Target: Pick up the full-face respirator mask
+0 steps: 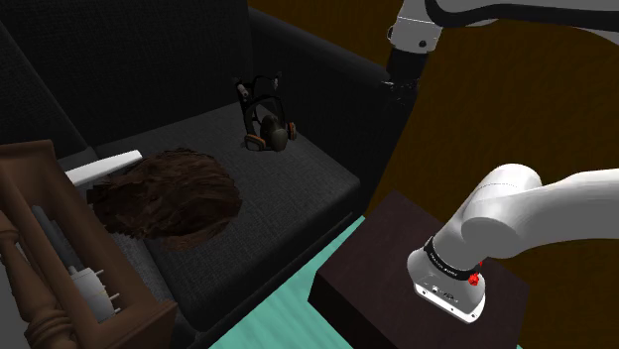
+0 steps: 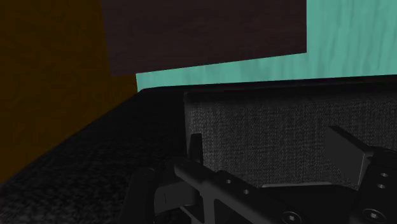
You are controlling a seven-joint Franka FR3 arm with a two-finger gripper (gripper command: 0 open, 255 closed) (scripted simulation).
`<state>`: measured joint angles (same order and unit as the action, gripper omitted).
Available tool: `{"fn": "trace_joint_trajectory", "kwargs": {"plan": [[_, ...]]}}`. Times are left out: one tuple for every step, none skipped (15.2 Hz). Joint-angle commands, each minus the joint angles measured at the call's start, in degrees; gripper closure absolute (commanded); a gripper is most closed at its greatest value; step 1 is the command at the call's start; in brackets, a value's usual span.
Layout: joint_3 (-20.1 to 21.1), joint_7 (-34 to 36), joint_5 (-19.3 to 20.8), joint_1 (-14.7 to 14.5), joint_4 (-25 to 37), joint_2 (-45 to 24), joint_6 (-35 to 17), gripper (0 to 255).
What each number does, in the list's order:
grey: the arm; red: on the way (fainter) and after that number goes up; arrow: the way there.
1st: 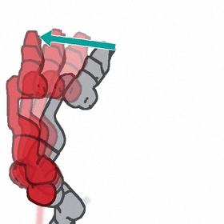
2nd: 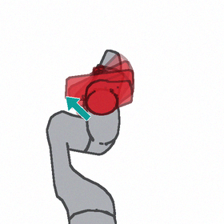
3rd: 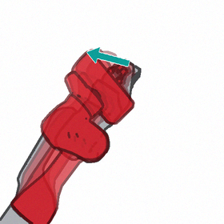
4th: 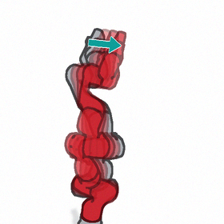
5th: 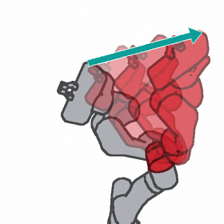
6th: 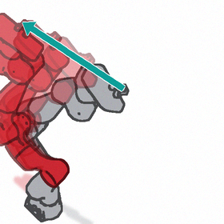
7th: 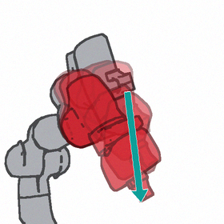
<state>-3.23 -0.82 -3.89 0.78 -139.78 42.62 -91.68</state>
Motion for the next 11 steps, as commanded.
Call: {"fn": "trace_joint_trajectory", "kwargs": {"plan": [[0.0, 0.0, 0.0, 0.0, 0.0, 0.0, 0.0, 0], [-0.6, -1.8, 0.3, -0.5, 1.2, -2.4, -1.2, 0], [-1.1, -3.6, 0.5, -1.0, 2.5, -4.8, -2.3, 0], [-1.6, -5.4, 0.7, -1.5, 3.9, -7.1, -3.4, 0], [-2.1, -7.2, 0.8, -2.1, 5.3, -9.5, -4.4, 0], [-2.5, -9.0, 0.9, -2.6, 6.8, -11.9, -5.3, 0], [-2.9, -10.7, 0.9, -3.1, 8.4, -14.2, -6.1, 0], [-3.2, -12.5, 0.8, -3.6, 10.1, -16.5, -6.8, 0], [-3.6, -14.2, 0.7, -4.1, 11.8, -18.8, -7.4, 0], [-3.8, -16.0, 0.6, -4.5, 13.6, -21.1, -8.0, 0], [-4.1, -17.7, 0.4, -5.0, 15.4, -23.4, -8.4, 0]]}}
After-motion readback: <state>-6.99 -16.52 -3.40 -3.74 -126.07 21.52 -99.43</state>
